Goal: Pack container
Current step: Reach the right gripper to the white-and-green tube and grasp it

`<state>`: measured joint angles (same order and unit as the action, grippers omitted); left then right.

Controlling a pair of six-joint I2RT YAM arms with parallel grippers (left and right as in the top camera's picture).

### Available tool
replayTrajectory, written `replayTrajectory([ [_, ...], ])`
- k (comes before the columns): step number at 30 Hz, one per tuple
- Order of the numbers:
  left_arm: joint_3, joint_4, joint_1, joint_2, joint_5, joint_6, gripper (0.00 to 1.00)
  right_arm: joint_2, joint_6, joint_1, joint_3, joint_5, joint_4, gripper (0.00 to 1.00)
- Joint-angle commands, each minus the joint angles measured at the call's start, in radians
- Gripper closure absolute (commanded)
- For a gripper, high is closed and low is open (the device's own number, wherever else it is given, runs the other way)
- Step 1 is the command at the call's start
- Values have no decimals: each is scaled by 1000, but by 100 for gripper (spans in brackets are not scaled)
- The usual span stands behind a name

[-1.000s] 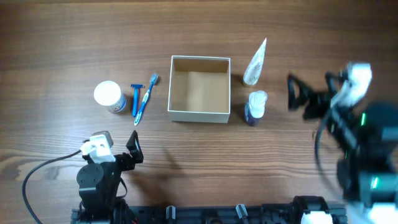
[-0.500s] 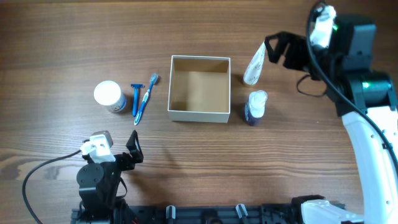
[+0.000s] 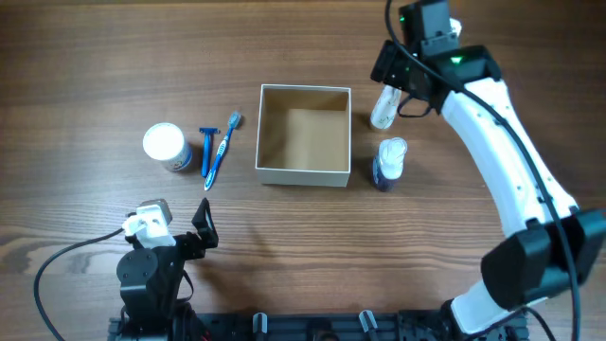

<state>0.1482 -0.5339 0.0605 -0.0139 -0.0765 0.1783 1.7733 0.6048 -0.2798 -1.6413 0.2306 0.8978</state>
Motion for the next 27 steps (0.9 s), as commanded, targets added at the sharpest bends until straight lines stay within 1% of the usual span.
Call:
replayTrajectory([
  [1,-2,3,-5,9,6,10,0,38,30,-18,-8,31,-2,12],
  [2,-2,3,-5,9,6,10,0,43,31,-18,-7,32,0,19],
  [5,-2,3,-5,9,6,10,0,45,29,-20,-7,31,3,44],
  [6,-2,3,-4,9,6,10,0,45,29,-20,-7,26,12,46],
  [9,-2,3,-5,9,6,10,0,53,27,-20,1,16,34,45],
  [13,-2,3,-5,9,6,10,0,73,27,-21,7,12,33,46],
  [14,-2,3,-5,9,6,10,0,77,28,-22,7,8,33,50],
  [15,-2,3,-5,9,6,10,0,78,28,-22,7,4,32,59],
  [16,-2,3,-5,9,6,10,0,79,31,-22,7,5,31,70],
  [18,-2,3,-5,9,6,10,0,79,30,-22,7,5,31,77],
  [21,-2,3,-5,9,6,10,0,77,23,-22,7,8,30,94],
  [22,-2,3,-5,9,6,10,0,73,19,-22,7,18,29,96],
  [25,-2,3,-5,9,6,10,0,35,-67,-23,-3,27,-8,96],
  [27,-2,3,-5,9,6,10,0,-24,-119,-30,-28,40,-14,96],
])
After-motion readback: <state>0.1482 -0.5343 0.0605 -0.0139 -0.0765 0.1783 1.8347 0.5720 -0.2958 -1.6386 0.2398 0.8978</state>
